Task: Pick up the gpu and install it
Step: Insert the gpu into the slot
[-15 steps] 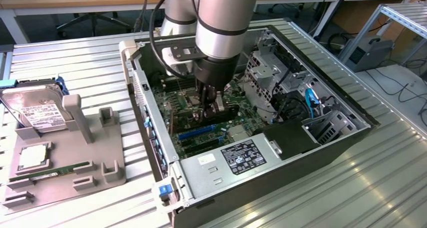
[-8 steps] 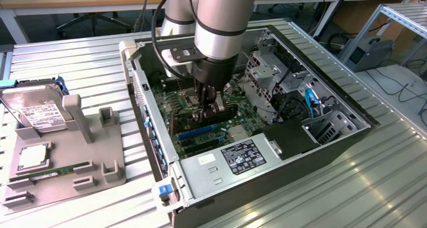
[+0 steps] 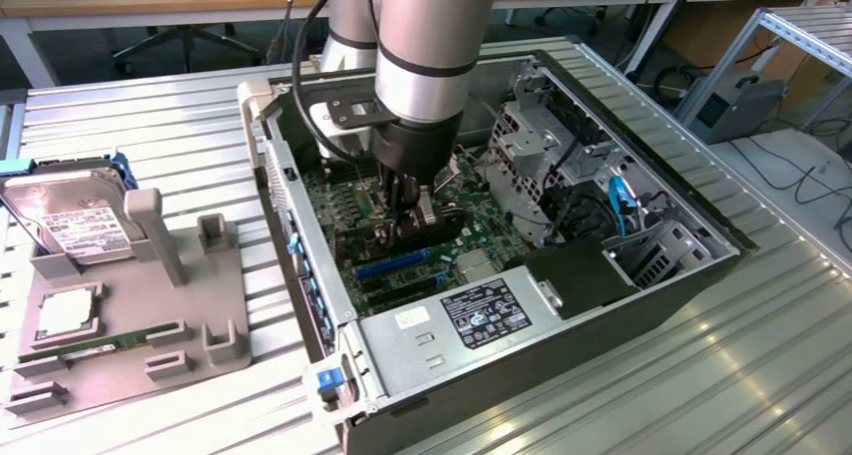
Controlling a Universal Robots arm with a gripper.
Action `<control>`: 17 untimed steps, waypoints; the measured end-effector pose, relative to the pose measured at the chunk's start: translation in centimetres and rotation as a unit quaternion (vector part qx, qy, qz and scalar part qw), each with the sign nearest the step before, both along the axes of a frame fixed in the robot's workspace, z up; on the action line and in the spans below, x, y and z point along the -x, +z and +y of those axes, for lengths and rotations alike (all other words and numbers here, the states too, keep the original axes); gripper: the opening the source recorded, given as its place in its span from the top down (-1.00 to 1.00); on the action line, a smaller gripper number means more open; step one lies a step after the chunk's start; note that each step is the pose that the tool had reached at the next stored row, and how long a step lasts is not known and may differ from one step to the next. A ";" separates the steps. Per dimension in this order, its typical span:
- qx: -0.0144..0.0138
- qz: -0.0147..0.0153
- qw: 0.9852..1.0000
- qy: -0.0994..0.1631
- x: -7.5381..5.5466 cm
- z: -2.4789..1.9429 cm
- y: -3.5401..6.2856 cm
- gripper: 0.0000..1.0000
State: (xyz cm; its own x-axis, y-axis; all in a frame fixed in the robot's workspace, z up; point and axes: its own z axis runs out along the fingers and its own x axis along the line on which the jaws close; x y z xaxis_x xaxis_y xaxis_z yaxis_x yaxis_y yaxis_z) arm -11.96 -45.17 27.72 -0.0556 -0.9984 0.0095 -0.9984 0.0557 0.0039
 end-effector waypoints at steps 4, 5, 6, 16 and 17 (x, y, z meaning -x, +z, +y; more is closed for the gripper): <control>0.002 0.000 1.000 0.000 0.3 0.00 -0.21 0.45; 0.002 0.000 1.000 0.000 0.3 0.00 -0.22 0.45; 0.002 0.000 1.000 0.000 0.3 0.00 -0.24 0.45; 0.003 0.000 1.000 0.000 0.4 0.00 -0.56 0.45; 0.003 0.000 1.000 0.000 0.4 0.00 -0.57 0.45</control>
State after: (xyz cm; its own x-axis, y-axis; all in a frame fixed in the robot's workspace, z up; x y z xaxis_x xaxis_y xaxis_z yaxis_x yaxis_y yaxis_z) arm -12.38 -45.16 27.15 -0.0557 -0.9983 0.0150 -0.9984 0.0557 0.0035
